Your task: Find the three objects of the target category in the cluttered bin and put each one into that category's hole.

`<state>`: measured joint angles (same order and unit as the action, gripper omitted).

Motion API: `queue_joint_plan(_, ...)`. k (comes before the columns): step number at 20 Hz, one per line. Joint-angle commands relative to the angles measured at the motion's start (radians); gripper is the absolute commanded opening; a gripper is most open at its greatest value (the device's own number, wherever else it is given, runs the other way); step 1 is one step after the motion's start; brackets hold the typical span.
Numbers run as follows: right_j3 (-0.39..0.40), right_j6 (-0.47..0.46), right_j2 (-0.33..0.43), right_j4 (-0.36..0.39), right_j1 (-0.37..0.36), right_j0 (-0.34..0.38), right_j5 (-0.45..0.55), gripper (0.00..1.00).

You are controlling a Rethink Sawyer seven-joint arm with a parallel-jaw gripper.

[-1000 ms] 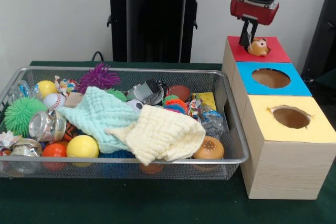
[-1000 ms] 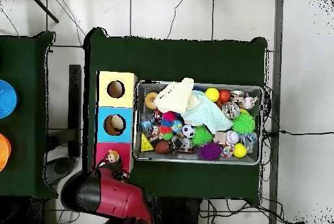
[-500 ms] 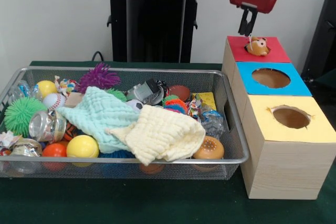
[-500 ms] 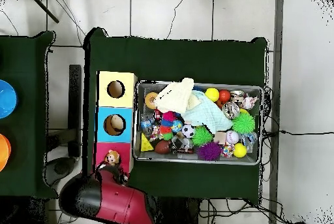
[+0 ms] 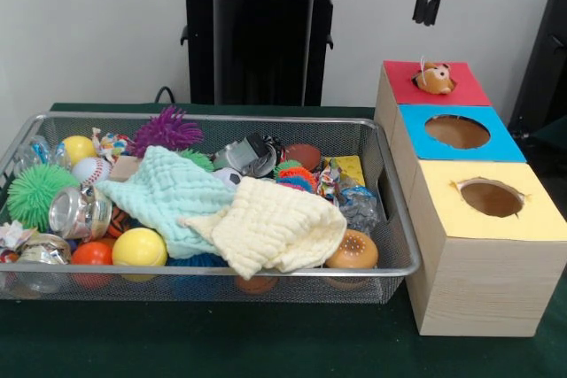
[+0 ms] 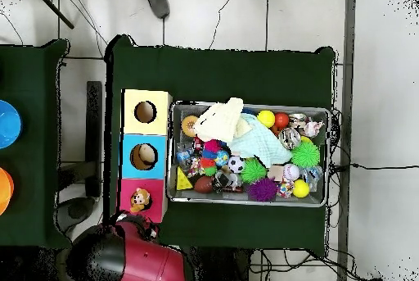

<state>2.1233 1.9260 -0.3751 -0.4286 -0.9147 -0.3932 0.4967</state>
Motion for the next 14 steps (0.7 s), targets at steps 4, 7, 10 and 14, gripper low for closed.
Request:
queue_joint_plan(4,-0.038,0.193,0.042,0.008,-0.001,0.014,0.006,0.00)
queue_joint_plan(7,-0.036,0.203,0.051,-0.002,0.001,0.008,-0.003,0.00)
queue_joint_plan(10,-0.036,0.210,0.064,-0.013,0.009,0.008,-0.016,0.00)
queue_joint_plan(14,-0.033,0.213,0.088,-0.031,0.017,0.014,-0.041,0.00)
